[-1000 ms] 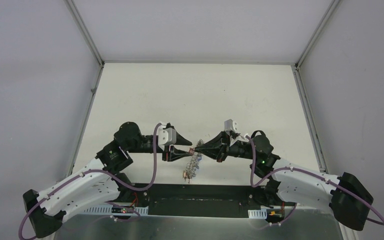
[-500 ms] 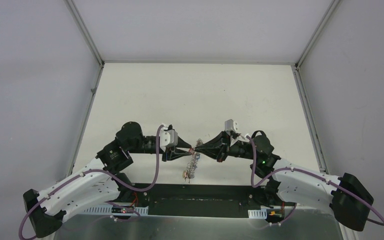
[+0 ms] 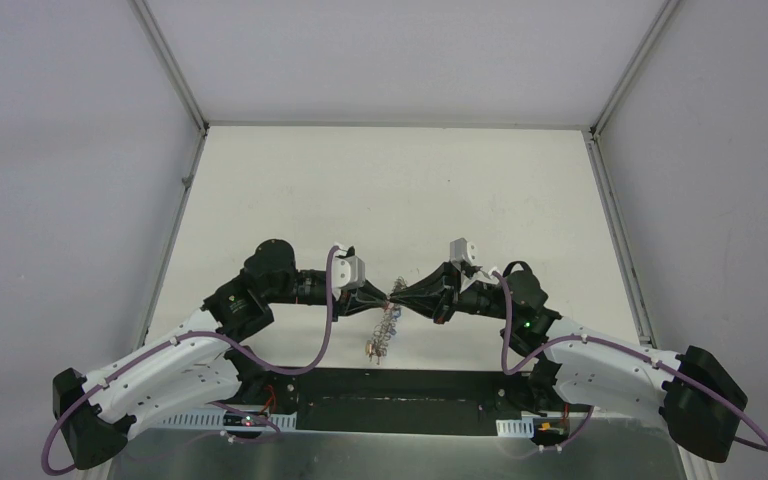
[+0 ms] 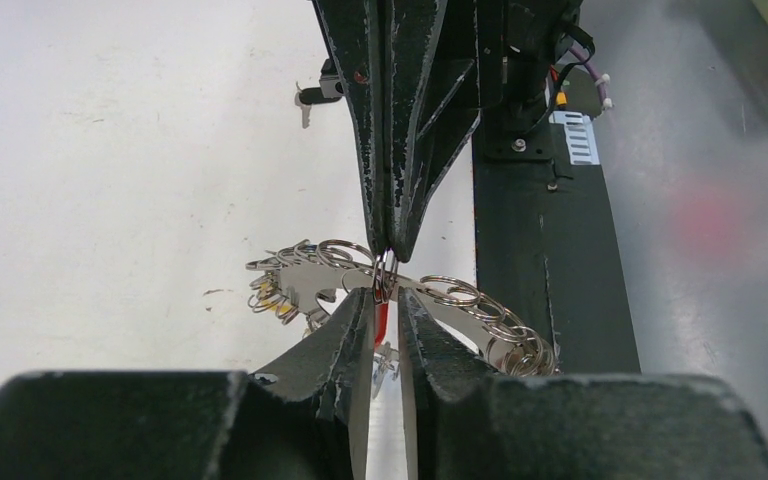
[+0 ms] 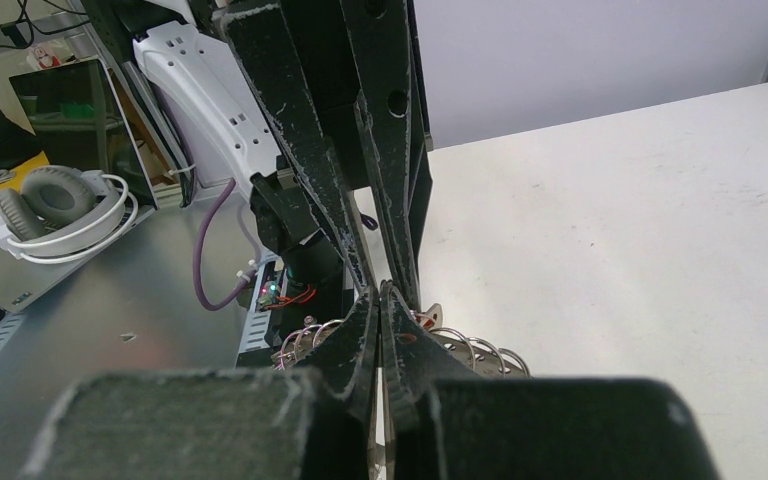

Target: Put the keys on the keyring

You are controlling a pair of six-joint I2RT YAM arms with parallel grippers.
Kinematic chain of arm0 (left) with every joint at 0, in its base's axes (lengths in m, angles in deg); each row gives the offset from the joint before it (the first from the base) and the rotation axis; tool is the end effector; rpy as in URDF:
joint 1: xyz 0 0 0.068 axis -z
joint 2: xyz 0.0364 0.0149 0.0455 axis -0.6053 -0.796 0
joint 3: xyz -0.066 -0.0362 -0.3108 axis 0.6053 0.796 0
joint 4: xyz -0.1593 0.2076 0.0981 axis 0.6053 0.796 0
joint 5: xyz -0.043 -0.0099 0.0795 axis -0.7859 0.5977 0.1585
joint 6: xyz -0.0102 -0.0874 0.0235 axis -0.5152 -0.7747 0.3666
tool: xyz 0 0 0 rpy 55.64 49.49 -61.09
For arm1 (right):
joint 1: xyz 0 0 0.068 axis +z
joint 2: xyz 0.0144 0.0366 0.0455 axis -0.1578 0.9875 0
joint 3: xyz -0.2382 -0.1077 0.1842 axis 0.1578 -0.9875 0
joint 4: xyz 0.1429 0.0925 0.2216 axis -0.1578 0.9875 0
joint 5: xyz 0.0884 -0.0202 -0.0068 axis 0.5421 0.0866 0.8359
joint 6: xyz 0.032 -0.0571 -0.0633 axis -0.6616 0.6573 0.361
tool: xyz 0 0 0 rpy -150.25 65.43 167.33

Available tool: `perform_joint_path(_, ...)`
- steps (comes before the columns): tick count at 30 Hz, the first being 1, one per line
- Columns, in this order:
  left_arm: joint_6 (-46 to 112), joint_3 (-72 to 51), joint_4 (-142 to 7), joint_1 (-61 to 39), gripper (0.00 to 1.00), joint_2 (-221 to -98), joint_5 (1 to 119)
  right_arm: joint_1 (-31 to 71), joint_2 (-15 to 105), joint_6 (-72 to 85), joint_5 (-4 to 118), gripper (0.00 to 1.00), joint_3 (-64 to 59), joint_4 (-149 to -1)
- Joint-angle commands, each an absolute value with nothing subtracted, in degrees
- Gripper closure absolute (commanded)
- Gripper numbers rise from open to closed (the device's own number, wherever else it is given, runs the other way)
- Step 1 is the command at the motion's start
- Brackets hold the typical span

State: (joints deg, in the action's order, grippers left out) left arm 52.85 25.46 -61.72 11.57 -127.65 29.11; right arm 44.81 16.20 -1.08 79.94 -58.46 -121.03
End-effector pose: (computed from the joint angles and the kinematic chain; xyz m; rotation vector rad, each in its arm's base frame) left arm 0.0911 -0.1822 0.3292 1.3016 1.3115 -1.1051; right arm 0.0982 0.2060 0.3017 -0.9520 1.1796 1.3424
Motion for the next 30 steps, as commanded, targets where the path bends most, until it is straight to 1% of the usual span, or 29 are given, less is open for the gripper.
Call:
perform_joint_path(1, 52.4, 23.4, -65.0, 12.0, 0.86, -127.6, 28.6, 45.0, 14.7, -0.5, 79.0, 1.0, -58.2, -125.9)
perform_joint_path(6, 51.0, 23.3, -65.0, 12.0, 0.87, -127.7, 28.7, 44.9, 14.9, -0.6, 79.0, 1.0, -58.4, -125.9)
perform_joint_path(8, 50.8, 23.3, -65.0, 12.1, 0.92, -127.9, 28.5, 45.0, 14.9, -0.6, 79.0, 1.0, -58.4, -125.9)
perform_joint_path(10, 50.7, 23.1, -65.0, 12.1, 1.0, -127.9, 28.4, 45.0, 14.8, -0.6, 79.0, 1.0, -58.5, -125.9)
perform_joint_path(15, 49.8, 22.3, -64.7, 12.0, 1.0, -127.5, 29.7, 45.0, 14.5, -1.0, 78.3, 1.0, -58.9, -125.7)
perform_joint_path(17, 49.7, 21.3, -62.3, 12.1, 1.0, -127.3, 30.9, 45.0, 14.0, -1.4, 77.3, 0.99, -59.1, -125.4)
perform_joint_path(18, 49.7, 20.5, -60.8, 12.0, 1.0, -127.1, 31.5, 45.0, 13.6, -1.4, 76.6, 0.93, -59.3, -125.1)
perform_joint_path(22, 50.1, 16.4, -53.4, 12.0, 1.0, -127.3, 33.3, 45.0, 11.0, -0.9, 74.4, 0.6, -59.9, -123.0)
perform_joint_path(23, 49.9, 15.3, -51.7, 12.0, 1.0, -127.5, 34.2, 45.0, 10.3, -0.8, 74.2, 0.58, -59.8, -122.3)
perform_joint_path(26, 48.4, 11.1, -45.3, 12.0, 1.0, -129.4, 37.3, 44.9, 8.0, -0.8, 74.2, 0.58, -59.9, -119.9)
perform_joint_path(30, 49.4, 4.5, -35.5, 12.0, 1.0, -133.1, 36.9, 44.9, 5.9, -0.8, 74.2, 0.58, -59.3, -116.0)
